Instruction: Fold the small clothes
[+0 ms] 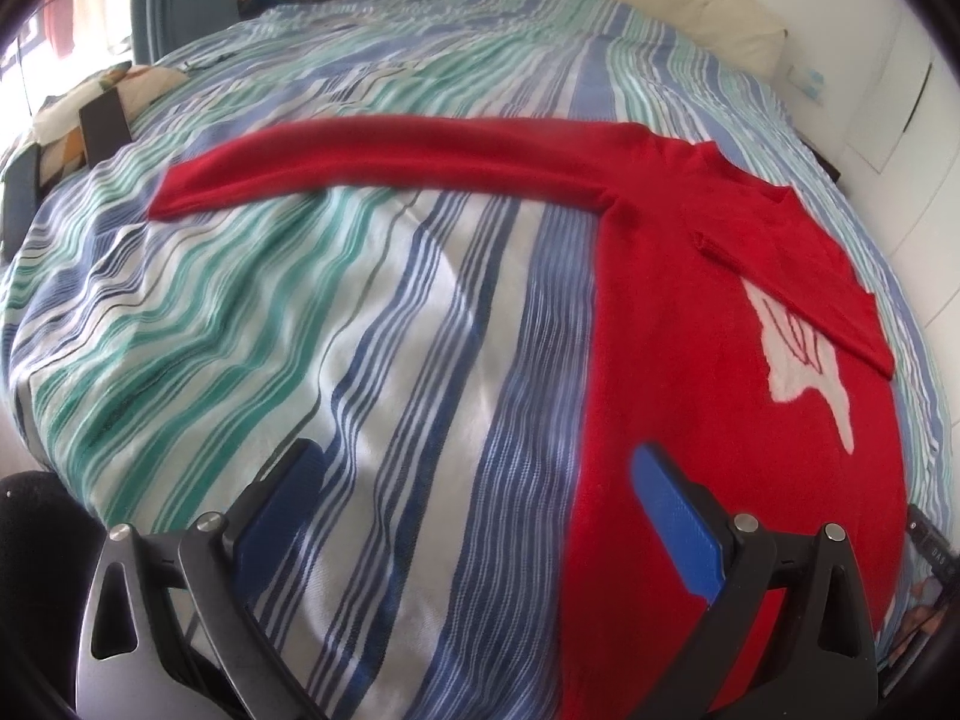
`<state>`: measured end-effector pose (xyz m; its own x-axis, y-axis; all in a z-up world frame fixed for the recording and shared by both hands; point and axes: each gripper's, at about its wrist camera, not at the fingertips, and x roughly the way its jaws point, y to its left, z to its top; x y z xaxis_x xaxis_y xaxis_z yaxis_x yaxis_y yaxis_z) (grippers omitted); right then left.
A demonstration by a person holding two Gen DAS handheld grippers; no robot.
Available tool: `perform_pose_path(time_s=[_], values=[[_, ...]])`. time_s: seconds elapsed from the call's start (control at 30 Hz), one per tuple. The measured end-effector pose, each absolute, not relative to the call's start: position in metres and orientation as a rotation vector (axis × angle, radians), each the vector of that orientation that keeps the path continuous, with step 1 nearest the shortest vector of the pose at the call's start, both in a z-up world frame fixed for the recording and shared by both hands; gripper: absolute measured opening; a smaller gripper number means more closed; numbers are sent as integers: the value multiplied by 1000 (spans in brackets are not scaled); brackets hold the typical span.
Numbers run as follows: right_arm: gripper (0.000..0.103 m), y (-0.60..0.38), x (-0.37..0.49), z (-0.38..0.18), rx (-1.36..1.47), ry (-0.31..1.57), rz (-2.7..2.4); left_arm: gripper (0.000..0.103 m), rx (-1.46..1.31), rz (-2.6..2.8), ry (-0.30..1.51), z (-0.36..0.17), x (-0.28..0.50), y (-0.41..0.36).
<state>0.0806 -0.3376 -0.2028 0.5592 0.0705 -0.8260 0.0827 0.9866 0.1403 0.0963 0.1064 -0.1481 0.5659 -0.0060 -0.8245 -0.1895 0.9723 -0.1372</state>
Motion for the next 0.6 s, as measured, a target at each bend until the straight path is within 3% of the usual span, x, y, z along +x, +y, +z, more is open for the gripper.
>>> perform_pose_path(time_s=[0.37,0.6], values=[[96,-325,73,-215,86,914,7,102,-205,104,975,-150,97,102],[97,-325,71,-216,86,904,11,102,-200,105,980,-152,96,100]])
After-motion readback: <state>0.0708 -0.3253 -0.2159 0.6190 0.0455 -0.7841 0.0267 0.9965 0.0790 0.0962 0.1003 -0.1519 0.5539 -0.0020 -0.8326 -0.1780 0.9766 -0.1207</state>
